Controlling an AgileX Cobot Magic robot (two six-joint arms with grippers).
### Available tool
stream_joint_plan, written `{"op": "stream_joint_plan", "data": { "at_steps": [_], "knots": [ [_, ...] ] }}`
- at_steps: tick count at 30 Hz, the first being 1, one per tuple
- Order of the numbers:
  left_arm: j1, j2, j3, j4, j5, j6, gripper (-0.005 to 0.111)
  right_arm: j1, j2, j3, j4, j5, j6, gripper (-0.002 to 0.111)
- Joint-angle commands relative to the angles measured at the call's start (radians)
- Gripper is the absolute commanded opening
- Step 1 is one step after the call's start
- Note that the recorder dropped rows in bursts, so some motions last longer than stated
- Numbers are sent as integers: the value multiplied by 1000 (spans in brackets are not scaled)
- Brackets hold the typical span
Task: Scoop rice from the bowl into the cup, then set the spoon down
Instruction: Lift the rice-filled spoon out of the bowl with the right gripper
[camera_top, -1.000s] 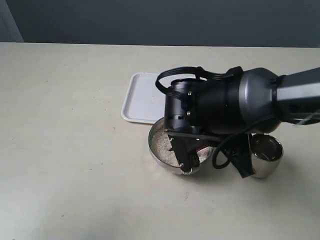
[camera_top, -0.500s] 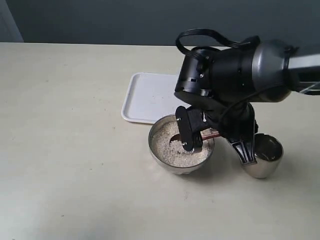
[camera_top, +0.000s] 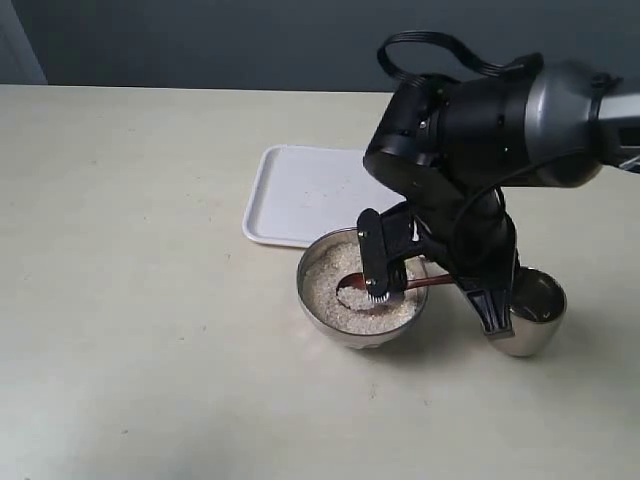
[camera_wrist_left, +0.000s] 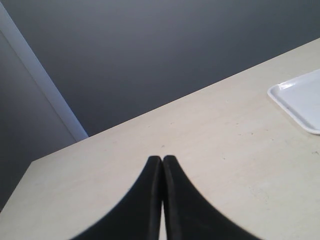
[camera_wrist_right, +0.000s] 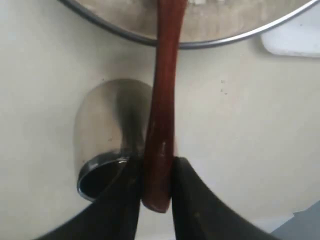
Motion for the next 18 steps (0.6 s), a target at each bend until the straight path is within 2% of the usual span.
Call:
{"op": "stream_joint_plan", "data": {
  "at_steps": [1, 12, 18],
  "knots": [
    [-1, -5, -5, -1, -6, -5, 0, -7, -43, -8, 8, -1, -9, -1],
    [-1, -5, -5, -1, -6, -5, 0, -121, -110, -12, 96, -1, -44, -1],
    [-1, -5, -5, -1, -6, -5, 0, -134, -126, -12, 106, -1, -47, -1]
  ]
}}
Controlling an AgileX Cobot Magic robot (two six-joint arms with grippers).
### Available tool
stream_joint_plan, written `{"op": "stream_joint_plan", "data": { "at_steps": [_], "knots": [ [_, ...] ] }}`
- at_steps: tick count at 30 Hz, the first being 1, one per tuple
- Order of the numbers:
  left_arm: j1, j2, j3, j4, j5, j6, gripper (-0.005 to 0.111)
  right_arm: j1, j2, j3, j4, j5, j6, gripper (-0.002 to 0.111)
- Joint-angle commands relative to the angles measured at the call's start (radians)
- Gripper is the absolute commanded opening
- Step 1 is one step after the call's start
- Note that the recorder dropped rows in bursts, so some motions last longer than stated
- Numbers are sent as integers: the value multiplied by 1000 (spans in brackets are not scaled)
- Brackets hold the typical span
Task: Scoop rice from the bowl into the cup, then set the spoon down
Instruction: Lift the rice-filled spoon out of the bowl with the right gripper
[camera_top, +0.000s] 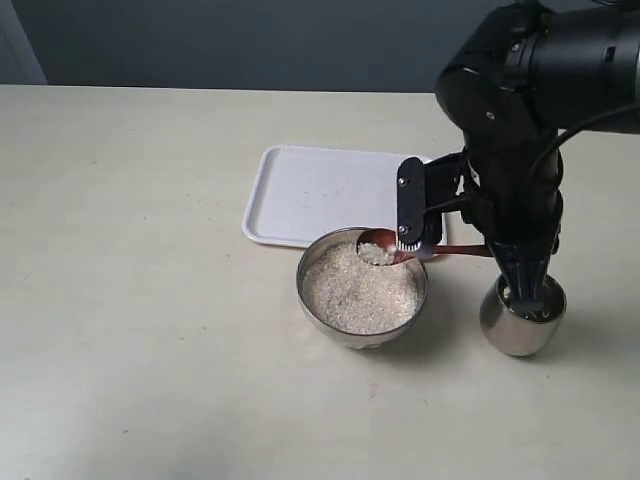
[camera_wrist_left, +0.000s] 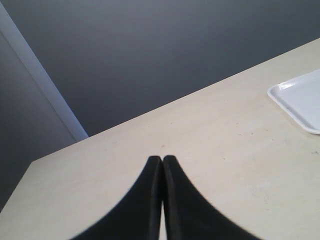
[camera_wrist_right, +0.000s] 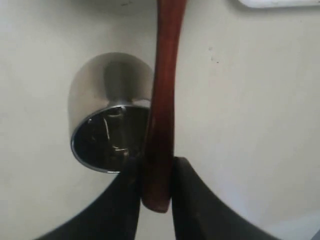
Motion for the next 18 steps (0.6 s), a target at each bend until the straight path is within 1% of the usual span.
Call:
{"op": "stream_joint_plan", "data": {
  "at_steps": [1, 18],
  "knots": [
    [-1, -5, -5, -1, -6, -5, 0, -8, -19, -6, 20, 3, -11, -1],
    [-1, -5, -5, -1, -6, -5, 0, -8, -44, -6, 103, 3, -33, -1]
  ]
}}
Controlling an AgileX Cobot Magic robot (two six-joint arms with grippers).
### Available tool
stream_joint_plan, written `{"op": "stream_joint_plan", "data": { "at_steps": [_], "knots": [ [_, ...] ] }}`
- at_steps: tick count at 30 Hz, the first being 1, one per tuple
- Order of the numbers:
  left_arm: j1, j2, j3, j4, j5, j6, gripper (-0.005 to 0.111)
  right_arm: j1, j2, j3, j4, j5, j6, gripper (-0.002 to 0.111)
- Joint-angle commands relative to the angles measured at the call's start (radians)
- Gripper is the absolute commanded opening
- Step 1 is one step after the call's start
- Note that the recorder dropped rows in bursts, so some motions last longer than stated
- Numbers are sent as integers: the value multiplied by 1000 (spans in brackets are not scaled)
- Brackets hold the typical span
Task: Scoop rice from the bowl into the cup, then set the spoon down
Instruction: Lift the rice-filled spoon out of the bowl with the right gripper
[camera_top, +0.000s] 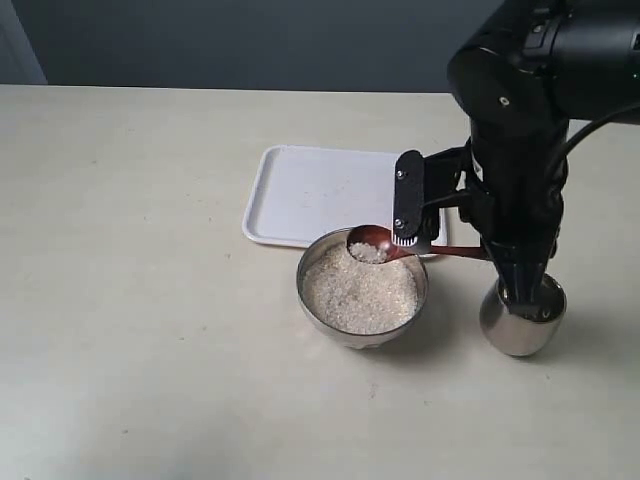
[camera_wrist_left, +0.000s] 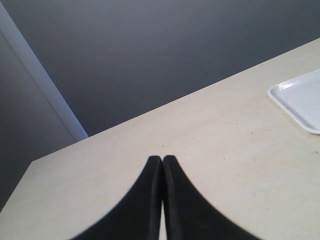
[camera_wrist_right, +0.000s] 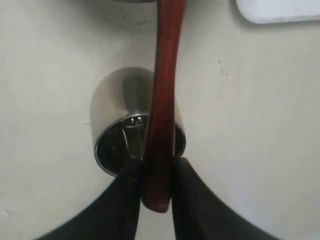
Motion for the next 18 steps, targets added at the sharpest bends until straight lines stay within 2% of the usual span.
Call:
{"op": "stream_joint_plan", "data": {
  "at_steps": [1, 11, 18],
  "knots": [
    [-1, -5, -5, -1, -6, -5, 0, -6, -9, -6, 31, 1, -15, -1],
    [-1, -5, -5, -1, -6, -5, 0, -14, -9, -6, 67, 1, -15, -1],
    [-1, -5, -5, -1, -6, -5, 0, -124, -15, -6, 125, 1, -16, -1]
  ]
}}
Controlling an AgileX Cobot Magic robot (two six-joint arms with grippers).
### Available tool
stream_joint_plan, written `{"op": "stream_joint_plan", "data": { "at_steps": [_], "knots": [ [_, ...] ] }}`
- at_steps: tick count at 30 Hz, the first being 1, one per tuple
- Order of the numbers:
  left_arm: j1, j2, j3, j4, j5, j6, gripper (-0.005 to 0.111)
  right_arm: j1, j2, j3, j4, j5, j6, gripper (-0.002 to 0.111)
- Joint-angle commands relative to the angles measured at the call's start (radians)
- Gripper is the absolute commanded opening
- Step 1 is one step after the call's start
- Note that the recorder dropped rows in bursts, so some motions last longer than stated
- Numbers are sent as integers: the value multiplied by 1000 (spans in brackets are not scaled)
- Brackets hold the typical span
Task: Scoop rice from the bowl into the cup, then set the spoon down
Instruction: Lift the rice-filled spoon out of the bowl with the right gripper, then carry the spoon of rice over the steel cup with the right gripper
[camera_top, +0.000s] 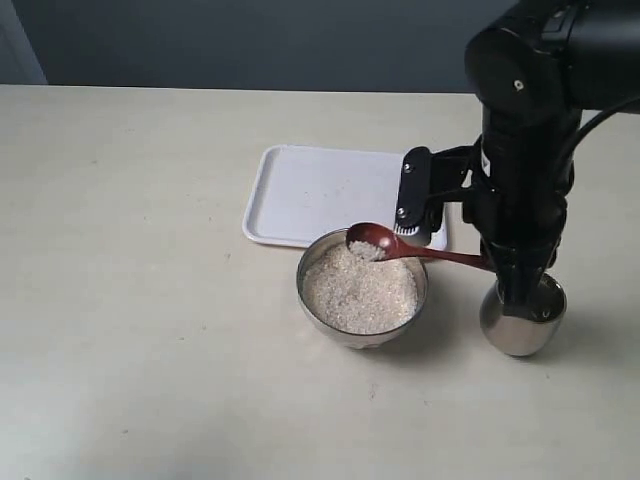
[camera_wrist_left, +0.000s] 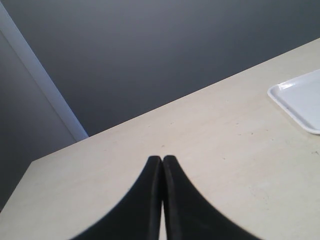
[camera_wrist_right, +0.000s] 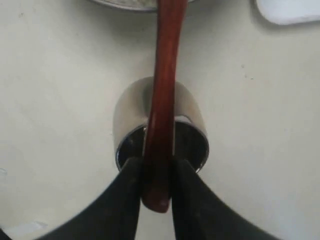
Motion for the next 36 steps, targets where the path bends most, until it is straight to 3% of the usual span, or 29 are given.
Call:
{"op": "stream_joint_plan", "data": {
  "at_steps": [1, 17, 27, 36],
  "knots": [
    [-1, -5, -5, -1, -6, -5, 0, -69, -19, -6, 16, 1, -6, -1],
    [-1, -5, -5, -1, -6, -5, 0, -79, -48, -6, 92, 1, -56, -1],
    [-1, -5, -5, -1, -6, -5, 0, -195, -117, 12, 134, 1, -63, -1],
    [-1, -5, -5, -1, -6, -5, 0, -231, -155, 96, 162, 1, -88, -1]
  ]
}}
